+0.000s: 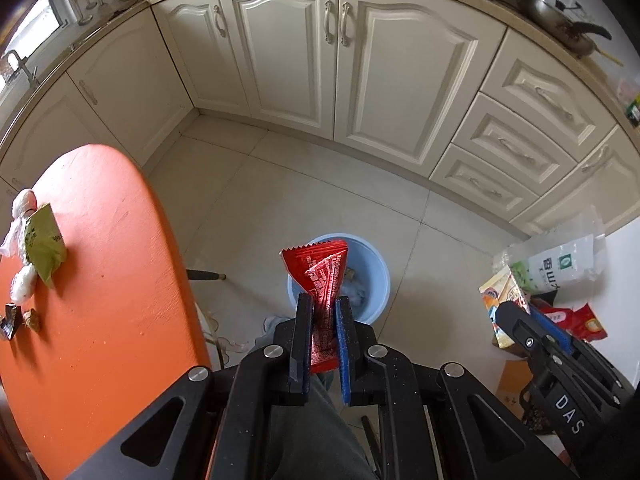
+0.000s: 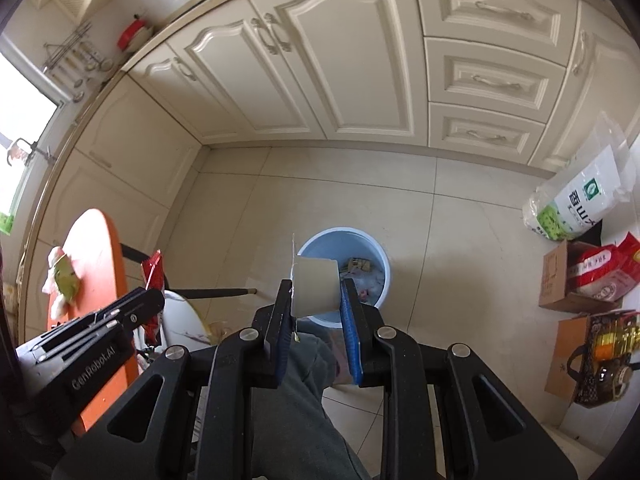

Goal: Collect trash
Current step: 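Carry the white foam block and red wrapper over the blue bin, then open both tools over the blue bin to drop the held items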

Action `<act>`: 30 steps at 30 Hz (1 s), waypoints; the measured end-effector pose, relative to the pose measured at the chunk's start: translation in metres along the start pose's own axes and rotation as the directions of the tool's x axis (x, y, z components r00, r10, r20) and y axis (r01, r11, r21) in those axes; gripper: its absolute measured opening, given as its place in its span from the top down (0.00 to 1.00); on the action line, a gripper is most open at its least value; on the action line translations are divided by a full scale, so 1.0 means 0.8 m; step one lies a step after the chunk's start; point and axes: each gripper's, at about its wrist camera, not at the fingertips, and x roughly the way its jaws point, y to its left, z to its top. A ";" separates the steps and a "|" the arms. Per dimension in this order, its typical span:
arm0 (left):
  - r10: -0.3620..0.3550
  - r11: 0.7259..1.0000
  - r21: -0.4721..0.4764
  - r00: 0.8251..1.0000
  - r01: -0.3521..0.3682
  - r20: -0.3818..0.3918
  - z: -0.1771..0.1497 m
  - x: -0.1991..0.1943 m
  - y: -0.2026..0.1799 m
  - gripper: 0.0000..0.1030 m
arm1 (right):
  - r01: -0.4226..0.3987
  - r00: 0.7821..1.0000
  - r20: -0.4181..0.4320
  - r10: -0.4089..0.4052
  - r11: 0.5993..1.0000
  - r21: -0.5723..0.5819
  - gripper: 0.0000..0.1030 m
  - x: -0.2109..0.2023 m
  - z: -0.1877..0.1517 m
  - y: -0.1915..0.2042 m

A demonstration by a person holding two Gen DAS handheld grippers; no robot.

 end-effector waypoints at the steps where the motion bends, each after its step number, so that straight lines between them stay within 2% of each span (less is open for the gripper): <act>1: -0.009 1.000 0.002 1.000 0.009 0.003 0.009 0.005 -0.002 0.89 | 0.005 1.000 -0.005 -0.005 1.000 0.008 0.78 0.003 0.003 -0.004; 4: -0.006 1.000 0.005 0.999 0.006 0.032 0.026 0.014 -0.005 0.79 | 0.012 1.000 -0.015 -0.011 1.000 0.025 0.78 0.012 0.009 -0.013; 5: 0.002 1.000 0.000 0.999 -0.002 0.037 0.030 0.017 -0.004 0.64 | 0.015 1.000 -0.020 -0.014 0.999 0.032 0.78 0.016 0.012 -0.016; 6: 0.006 1.000 -0.008 0.999 -0.006 0.039 0.029 0.019 -0.003 0.43 | 0.018 0.999 -0.027 -0.017 0.999 0.038 0.78 0.020 0.014 -0.019; 7: 0.005 1.000 -0.016 0.999 -0.004 0.047 0.031 0.021 -0.001 0.37 | 0.020 0.999 -0.033 -0.019 0.999 0.043 0.78 0.023 0.015 -0.021; 9: 0.010 1.000 -0.023 0.998 -0.009 0.055 0.028 0.025 0.000 0.35 | 0.022 0.999 -0.045 -0.020 0.999 0.049 0.78 0.030 0.017 -0.024; 16: 0.024 0.998 -0.051 1.000 -0.024 -0.004 0.027 0.035 0.001 0.36 | 0.017 0.997 -0.076 -0.016 1.000 0.015 0.78 0.050 0.017 -0.011; 19: 0.037 0.998 -0.046 0.999 -0.038 -0.002 0.033 0.031 -0.001 0.35 | 0.012 0.996 -0.086 -0.012 1.000 -0.004 0.78 0.057 0.018 -0.003; 24: 0.054 0.997 -0.058 0.998 -0.053 0.024 0.026 0.014 0.004 0.35 | -0.055 0.998 -0.022 0.054 0.998 -0.038 0.74 0.041 0.028 0.018; 26: 0.061 0.996 -0.070 0.998 -0.059 0.033 0.025 0.010 0.009 0.35 | -0.083 0.997 -0.009 0.082 0.996 -0.031 0.51 0.032 0.032 0.023; 27: 0.063 0.995 -0.075 0.997 -0.060 0.036 0.020 0.006 0.012 0.35 | -0.084 0.996 0.000 0.084 0.996 -0.026 0.28 0.028 0.034 0.024; 28: 0.065 0.995 -0.080 0.997 -0.061 0.039 0.019 0.004 0.014 0.35 | -0.076 0.997 0.025 0.076 0.997 -0.023 0.14 0.023 0.034 0.025; 30: 0.070 0.994 -0.087 0.997 -0.066 0.038 0.016 0.002 0.015 0.36 | -0.039 0.997 0.073 0.040 0.999 -0.028 0.13 0.013 0.030 0.029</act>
